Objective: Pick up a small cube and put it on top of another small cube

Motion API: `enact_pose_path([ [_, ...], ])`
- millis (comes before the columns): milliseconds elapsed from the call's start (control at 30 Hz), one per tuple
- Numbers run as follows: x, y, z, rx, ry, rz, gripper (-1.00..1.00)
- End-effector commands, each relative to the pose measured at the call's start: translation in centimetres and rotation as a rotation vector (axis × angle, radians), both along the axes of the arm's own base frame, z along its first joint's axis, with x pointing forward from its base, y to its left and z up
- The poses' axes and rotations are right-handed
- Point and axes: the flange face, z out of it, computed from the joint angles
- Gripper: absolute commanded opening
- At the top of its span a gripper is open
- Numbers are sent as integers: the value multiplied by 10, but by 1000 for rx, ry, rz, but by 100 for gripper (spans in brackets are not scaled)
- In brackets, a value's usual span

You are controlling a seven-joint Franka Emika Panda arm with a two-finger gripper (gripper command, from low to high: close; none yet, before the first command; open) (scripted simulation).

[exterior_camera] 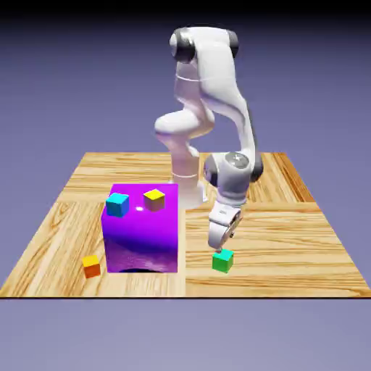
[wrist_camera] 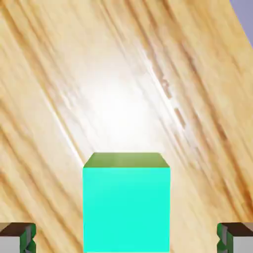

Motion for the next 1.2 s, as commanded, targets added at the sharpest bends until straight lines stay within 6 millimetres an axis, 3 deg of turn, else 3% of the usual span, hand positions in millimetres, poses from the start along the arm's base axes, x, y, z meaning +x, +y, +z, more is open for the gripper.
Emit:
enact_pose_path([
  [0, -1, -1, -12, 0, 0, 0, 0],
  [67, -3, -2, -35, 1, 2, -1, 0],
  [100, -3, -2, -35, 1, 2, -1, -100],
  [133, -3, -2, -35, 1, 2, -1, -100],
  [300, 0, 1, 25, 1, 1, -1, -100],
  [400, 3, 0, 45, 20, 6, -48, -100],
  [567, 43, -64, 126, 60, -1, -29, -100],
  [700, 54, -130, 191, 96, -6, -19, -100],
  [833, 43, -221, 255, 85, -14, 40, -100],
  [933, 15, -296, 297, 65, -10, 76, -100],
  [967, 10, -309, 299, 30, -3, 103, -100],
  [1033, 10, -314, 297, 1, 2, 125, -100],
  [1167, 9, -317, 235, 1, 2, 125, -100],
])
